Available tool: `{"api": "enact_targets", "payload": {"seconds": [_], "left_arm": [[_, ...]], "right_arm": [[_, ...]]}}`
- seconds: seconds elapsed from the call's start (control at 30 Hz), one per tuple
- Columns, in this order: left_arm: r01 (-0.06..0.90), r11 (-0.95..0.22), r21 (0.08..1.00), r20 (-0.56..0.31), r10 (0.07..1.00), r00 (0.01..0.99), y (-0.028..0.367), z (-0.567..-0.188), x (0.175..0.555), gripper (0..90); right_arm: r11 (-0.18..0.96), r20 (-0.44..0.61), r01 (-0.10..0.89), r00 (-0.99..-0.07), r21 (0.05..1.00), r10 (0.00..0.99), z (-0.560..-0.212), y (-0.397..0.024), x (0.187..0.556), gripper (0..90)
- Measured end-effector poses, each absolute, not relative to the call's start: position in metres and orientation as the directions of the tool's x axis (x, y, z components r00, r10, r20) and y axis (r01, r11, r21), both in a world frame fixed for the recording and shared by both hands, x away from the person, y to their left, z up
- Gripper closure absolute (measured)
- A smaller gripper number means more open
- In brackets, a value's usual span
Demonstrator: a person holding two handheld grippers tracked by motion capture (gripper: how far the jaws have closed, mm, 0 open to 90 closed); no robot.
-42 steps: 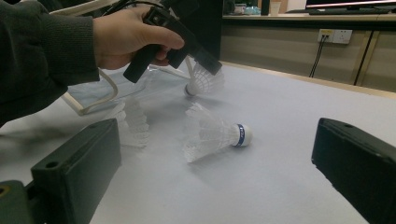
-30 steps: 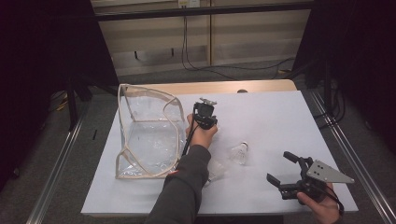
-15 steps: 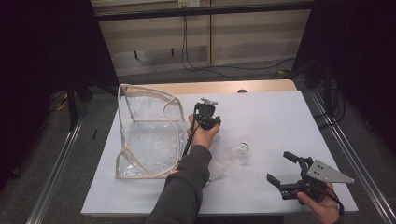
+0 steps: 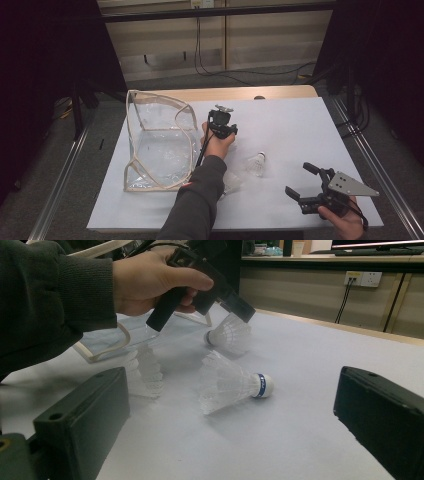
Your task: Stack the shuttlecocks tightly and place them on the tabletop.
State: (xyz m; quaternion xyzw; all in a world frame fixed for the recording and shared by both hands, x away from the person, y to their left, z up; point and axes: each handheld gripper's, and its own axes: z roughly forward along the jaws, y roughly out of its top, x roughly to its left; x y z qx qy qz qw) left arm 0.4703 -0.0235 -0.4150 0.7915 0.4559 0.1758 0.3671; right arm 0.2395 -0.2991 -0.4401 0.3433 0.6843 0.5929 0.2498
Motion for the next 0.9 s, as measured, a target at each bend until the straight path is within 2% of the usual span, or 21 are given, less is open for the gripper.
{"api": "enact_targets", "payload": {"seconds": [0.9], "left_arm": [[0.59,-0.308,0.746,-0.054,0.855,0.515,-0.0216,-0.4128,0.4704,61.5]], "right_arm": [[0.061,0.066,0.174,-0.64,0.983,0.766,-0.4401,-0.2991,0.2395,0.8]]}}
